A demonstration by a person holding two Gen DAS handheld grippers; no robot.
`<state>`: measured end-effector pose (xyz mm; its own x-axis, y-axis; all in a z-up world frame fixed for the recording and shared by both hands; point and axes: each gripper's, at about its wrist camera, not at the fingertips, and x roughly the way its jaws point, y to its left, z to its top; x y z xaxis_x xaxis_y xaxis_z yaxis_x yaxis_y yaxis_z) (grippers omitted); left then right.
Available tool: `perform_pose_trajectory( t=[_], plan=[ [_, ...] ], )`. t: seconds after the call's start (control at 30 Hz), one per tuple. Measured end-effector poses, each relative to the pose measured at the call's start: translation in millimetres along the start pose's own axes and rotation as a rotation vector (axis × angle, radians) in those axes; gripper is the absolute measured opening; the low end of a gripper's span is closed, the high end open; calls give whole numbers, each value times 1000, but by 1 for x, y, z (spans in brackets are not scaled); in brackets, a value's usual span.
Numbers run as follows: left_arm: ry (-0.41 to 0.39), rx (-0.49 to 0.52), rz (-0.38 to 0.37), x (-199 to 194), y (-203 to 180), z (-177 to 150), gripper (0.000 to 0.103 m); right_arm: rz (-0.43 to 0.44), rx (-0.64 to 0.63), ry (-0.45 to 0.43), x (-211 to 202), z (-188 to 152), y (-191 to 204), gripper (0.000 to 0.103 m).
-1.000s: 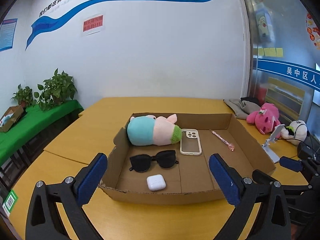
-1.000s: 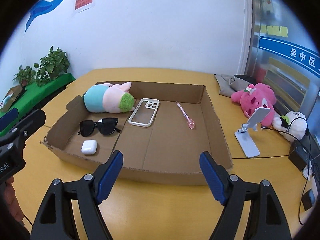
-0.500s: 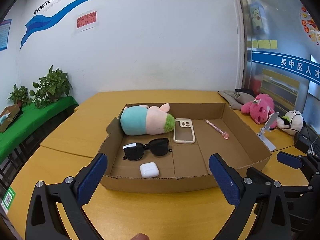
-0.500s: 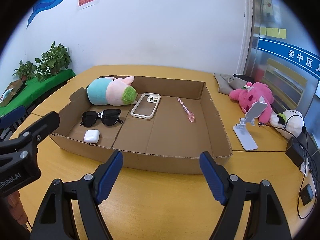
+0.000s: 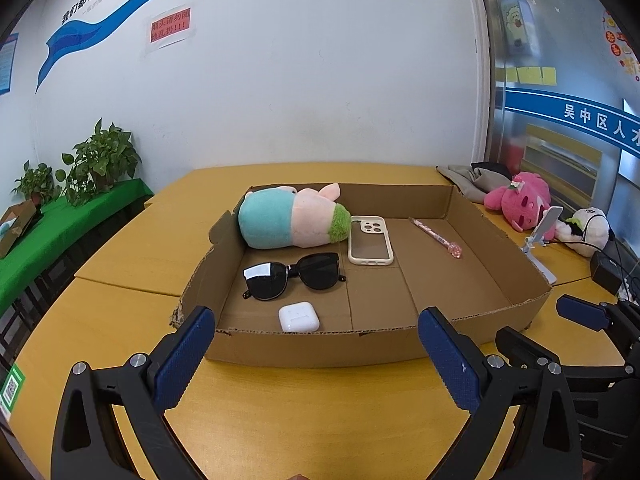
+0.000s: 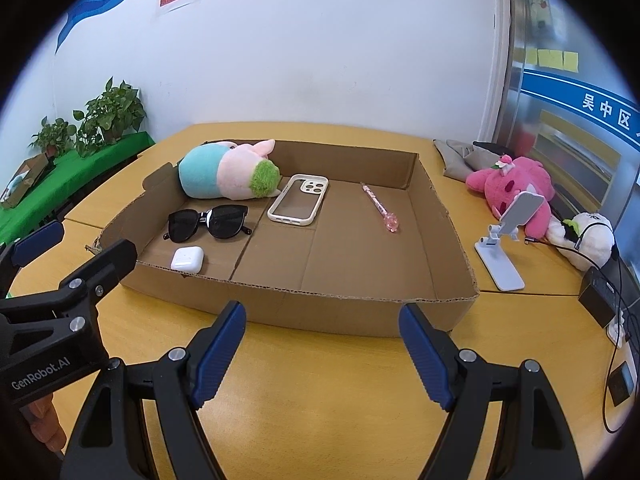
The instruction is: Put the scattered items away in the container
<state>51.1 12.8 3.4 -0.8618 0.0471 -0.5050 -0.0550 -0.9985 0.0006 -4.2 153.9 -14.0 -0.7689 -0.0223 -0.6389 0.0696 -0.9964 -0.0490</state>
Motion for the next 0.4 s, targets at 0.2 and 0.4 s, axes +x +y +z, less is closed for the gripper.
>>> perform_pose_trajectory(
  t=[0.2, 0.4],
  plan=[
    [22, -3, 8, 2, 4, -5, 103, -5, -1, 9, 0, -5, 3, 79],
    [56, -35, 12, 5, 12, -10, 103, -7, 3, -2, -3, -5, 3, 79]
  ],
)
